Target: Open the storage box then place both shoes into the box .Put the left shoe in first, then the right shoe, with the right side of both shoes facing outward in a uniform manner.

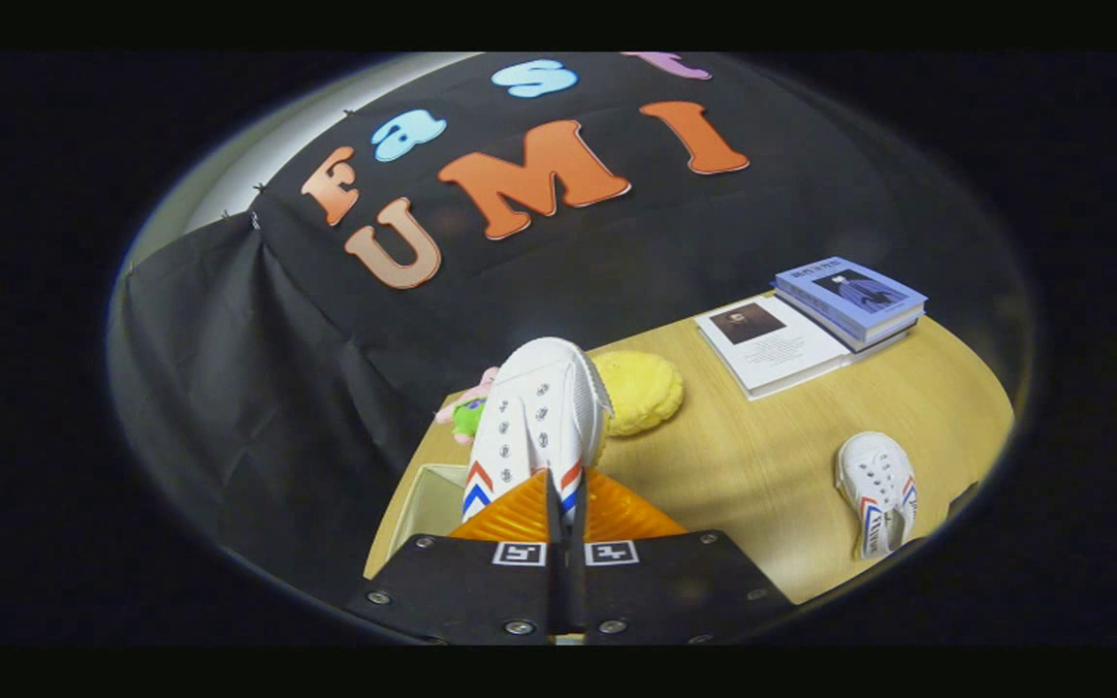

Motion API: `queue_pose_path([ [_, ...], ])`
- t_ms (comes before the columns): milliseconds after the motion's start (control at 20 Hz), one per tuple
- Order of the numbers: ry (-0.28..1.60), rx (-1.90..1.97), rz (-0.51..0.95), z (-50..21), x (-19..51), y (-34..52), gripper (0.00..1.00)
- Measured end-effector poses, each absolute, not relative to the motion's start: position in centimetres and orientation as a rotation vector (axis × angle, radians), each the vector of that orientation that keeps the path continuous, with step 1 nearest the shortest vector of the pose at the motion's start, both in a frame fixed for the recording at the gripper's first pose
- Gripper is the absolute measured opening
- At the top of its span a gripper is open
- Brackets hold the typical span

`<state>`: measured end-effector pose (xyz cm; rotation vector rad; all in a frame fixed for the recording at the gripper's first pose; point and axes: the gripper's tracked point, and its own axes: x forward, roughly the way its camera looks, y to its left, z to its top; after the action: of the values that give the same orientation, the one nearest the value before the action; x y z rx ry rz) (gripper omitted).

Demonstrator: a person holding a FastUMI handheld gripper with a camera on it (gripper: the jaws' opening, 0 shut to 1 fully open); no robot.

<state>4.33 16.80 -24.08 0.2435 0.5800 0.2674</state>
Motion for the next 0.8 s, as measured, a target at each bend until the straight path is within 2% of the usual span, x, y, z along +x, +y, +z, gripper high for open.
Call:
queue_pose_path([
  [550, 0.627, 0.139, 0.368, -28.3, 2.1, 27.8, 0.0],
  [800, 0.678, 0.094, 0.391, -31.2, -0.1, 29.9, 0.0],
])
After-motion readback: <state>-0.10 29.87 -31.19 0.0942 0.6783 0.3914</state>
